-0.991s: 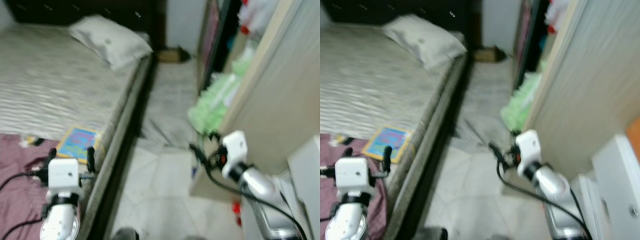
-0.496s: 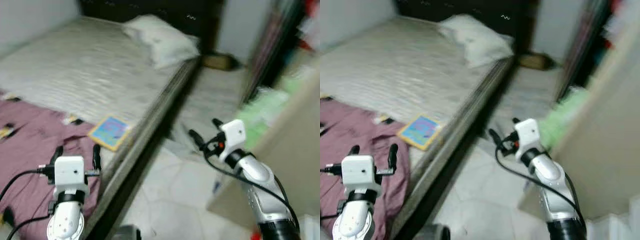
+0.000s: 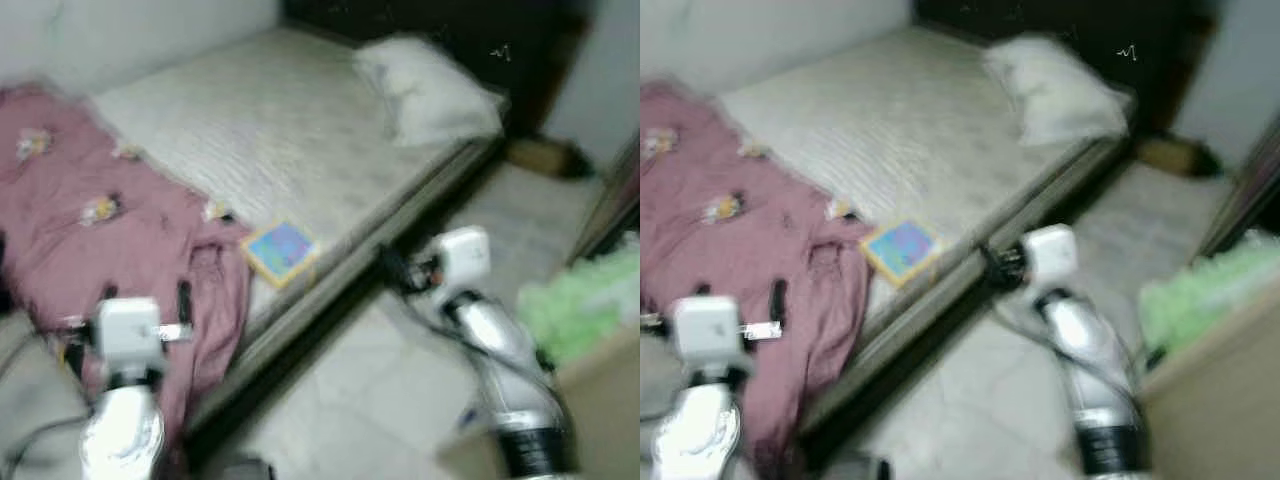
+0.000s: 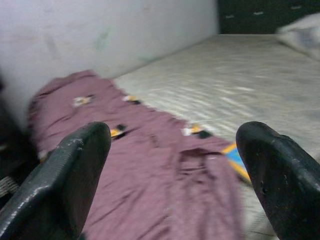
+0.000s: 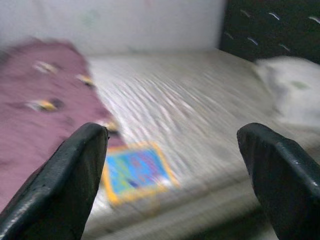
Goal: Clean up the room
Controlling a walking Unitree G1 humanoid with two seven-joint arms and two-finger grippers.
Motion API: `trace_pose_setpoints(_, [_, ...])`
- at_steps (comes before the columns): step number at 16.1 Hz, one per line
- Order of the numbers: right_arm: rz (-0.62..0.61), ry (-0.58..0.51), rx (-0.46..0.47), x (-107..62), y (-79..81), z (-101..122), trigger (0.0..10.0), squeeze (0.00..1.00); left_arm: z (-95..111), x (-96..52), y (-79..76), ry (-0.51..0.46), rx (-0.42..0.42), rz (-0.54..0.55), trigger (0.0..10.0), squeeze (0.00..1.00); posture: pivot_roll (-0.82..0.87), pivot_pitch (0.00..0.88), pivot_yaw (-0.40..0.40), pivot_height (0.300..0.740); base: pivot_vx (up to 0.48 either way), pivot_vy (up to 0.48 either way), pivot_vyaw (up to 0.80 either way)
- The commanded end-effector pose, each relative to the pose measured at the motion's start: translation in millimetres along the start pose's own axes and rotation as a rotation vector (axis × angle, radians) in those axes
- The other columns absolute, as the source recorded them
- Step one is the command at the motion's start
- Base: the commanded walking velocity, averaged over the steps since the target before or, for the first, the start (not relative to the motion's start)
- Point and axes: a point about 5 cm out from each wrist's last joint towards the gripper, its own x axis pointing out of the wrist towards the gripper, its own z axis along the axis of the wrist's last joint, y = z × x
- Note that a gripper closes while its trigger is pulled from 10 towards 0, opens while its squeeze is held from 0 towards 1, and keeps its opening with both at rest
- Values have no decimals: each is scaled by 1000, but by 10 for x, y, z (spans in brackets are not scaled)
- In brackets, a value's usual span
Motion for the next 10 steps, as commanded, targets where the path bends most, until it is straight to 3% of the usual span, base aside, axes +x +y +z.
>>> trace_pose_setpoints(1, [-25, 10, -17, -43, -75, -33, 10000, 0, 25, 19, -34, -10, -16, -26, 10000, 0, -36, 22, 4, 740, 0, 0, 431])
trace_pose_setpoints(6, [-24, -9, -20, 19, -37, -18, 10000, 0, 131, 61, -61, -57, -52, -78, 10000, 0, -29, 32, 4, 740, 0, 0, 0])
trace_pose_setpoints(10, [-30, -7, -22, 4, -50, -35, 10000, 0, 104, 55, -69, -44, -52, -94, 10000, 0, -31, 37, 4, 740, 0, 0, 677])
